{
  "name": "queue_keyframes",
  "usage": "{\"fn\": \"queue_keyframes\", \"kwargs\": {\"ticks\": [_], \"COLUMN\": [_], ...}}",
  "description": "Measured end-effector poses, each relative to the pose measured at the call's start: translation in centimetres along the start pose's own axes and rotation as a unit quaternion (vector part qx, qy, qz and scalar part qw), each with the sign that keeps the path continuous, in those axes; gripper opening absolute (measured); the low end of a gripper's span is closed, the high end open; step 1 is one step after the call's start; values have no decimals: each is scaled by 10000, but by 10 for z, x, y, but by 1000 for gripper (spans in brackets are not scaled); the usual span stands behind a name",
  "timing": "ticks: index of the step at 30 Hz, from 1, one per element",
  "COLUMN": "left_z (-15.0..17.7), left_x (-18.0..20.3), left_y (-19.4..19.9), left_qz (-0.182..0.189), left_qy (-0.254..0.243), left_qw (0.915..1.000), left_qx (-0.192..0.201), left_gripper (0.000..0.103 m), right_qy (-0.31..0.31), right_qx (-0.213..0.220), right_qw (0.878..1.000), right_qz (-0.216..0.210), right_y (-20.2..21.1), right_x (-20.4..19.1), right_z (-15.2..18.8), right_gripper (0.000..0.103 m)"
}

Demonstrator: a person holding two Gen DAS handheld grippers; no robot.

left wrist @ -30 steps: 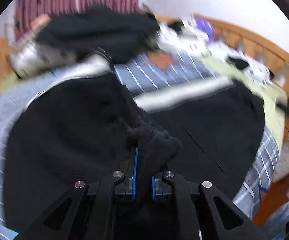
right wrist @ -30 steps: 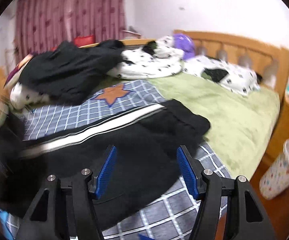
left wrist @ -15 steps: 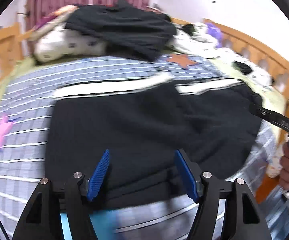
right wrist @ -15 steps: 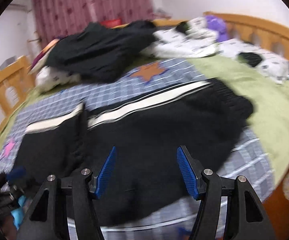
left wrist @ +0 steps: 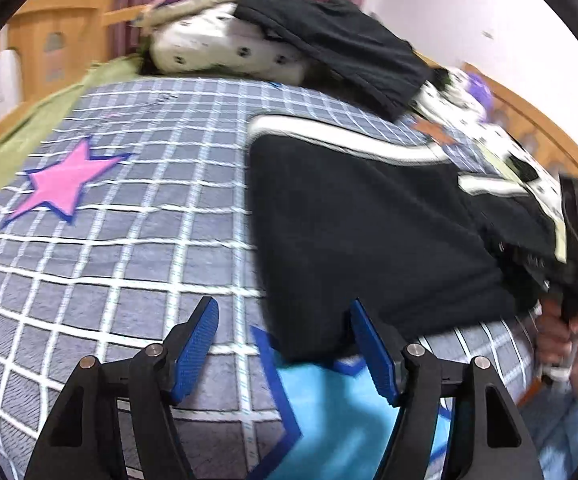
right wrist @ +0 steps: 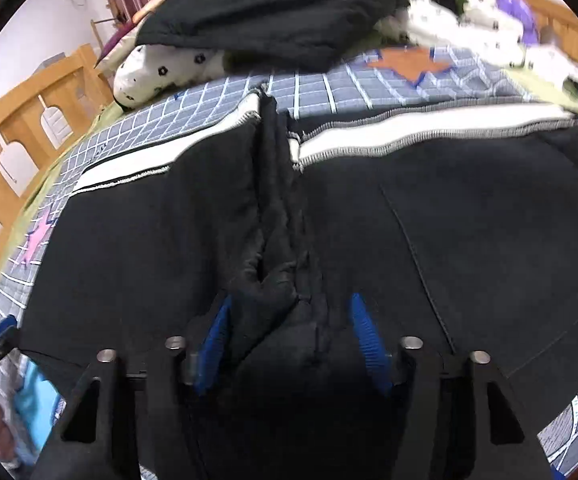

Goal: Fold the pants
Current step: 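Grasp the folded middle of the pants with the right gripper and lift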

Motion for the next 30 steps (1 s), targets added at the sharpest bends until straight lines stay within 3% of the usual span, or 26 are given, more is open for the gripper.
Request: {"fn": "queue_keyframes", "kwargs": {"ticks": [5,13,18,21,22,24,26,28,30], "left_z": [10,18,15,14,14,17,18,18,17], "left_x": [10,19,11,5,3,-2,-4,-4,-4], "left_y": [-8,-19,-21,-16,-13,-13,-14,-15,-14], "left_qz": [319,-244,-213,-238,-246,-226,-206,-248,-264], "left_qy": [-171,-676,-382,-259,-259,-254,-241,-279,-275], "left_qw": [9992,9973,9990,9994,9994,9994,9995,9993,9993], "left_qx": [-178,-149,-41,5,15,-23,-37,-45,-48], "left_gripper": [68,70,72,72,72,74,75,75,75], "right_qy": [-112,-424,-759,-849,-846,-780,-677,-608,-468], "right_qx": [546,622,693,1012,1098,1017,247,-349,-207], "right_qw": [9975,9948,9882,9813,9805,9870,9969,9973,9986], "right_qz": [-443,-693,-1140,-1402,-1391,-967,-315,-213,-115], "right_y": [39,51,62,83,88,89,59,32,38], "right_x": [-5,-5,0,6,10,23,39,44,42], "right_z": [-11,-9,-17,-22,-21,-12,10,31,28], "right_gripper": [25,25,21,19,19,19,21,27,34]}}
Point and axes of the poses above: each gripper's, at about its wrist camera, not at the fingertips, and y roughly against the way its jaws point, x to its right, z to its underside, the point moved 8 cm from there along -y, roughly the way its jaws point, and after that the axes turned 5 degrees about z, right-handed, at the moved point
